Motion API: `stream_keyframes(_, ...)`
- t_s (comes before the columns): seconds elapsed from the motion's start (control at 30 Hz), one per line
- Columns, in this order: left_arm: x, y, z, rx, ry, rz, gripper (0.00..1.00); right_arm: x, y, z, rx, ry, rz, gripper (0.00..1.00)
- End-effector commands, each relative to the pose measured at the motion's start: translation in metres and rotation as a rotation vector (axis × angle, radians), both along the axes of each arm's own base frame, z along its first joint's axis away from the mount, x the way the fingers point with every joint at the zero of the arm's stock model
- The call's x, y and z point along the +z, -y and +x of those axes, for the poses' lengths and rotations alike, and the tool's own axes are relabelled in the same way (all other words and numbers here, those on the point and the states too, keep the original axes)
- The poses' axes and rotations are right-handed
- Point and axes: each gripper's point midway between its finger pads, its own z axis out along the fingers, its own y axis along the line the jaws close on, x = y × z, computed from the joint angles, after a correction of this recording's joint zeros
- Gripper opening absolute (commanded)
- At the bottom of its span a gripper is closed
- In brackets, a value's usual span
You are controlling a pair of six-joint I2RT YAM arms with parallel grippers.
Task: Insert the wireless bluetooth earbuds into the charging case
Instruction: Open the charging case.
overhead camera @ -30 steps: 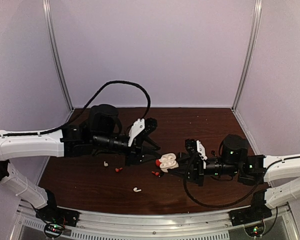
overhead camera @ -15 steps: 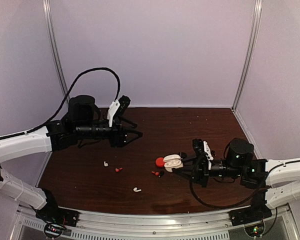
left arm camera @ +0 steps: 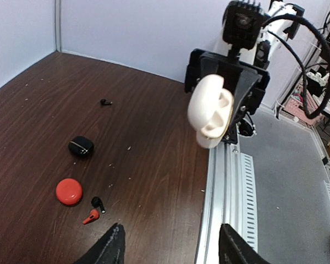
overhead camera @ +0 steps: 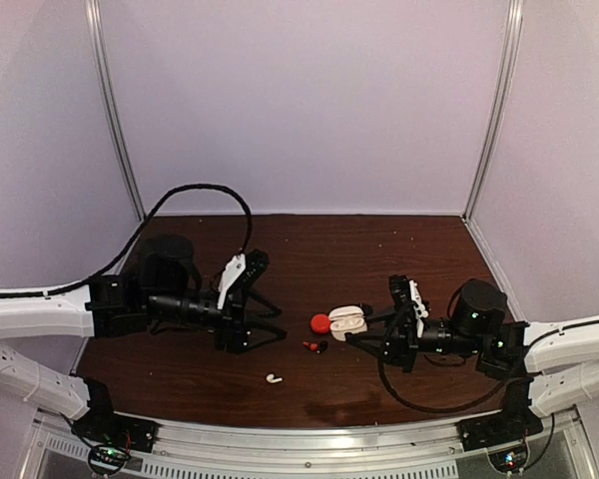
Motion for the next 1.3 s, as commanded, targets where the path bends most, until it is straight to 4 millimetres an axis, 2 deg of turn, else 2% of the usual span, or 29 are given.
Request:
stream_keyframes(0.0,0.038,0.032,-0.006,-0.096,0.109,-0.097,0.58,0.009,-0.008,-0.006,0.06,0.044,0.019,0.03)
stream_keyframes(0.1,0.04,0.049,-0.015,-0.148,0.121,-0.106,0.58,0.009,-0.01,-0.005,0.063,0.059,0.012,0.02)
stream_keyframes(0.2,0.042,0.058,-0.017,-0.171,0.114,-0.124,0.56,0.01,-0.011,-0.006,0.066,0.065,0.012,0.02)
stream_keyframes(0.53,0.039,0.079,-0.01,-0.181,0.101,-0.122,0.51,0.009,-0.016,-0.011,0.092,0.083,0.0,0.01)
stream_keyframes(0.93,0.033,0.083,0.004,-0.114,0.09,-0.102,0.44,0.006,-0.016,-0.018,0.115,0.093,-0.008,0.0)
stream_keyframes(1.13,0.034,0.081,-0.009,-0.182,0.094,-0.117,0.44,0.007,-0.014,-0.011,0.073,0.086,-0.005,0.0)
stream_keyframes(1.27,0.037,0.078,-0.018,-0.223,0.086,-0.14,0.51,0.008,-0.01,-0.007,0.04,0.068,0.004,0.0)
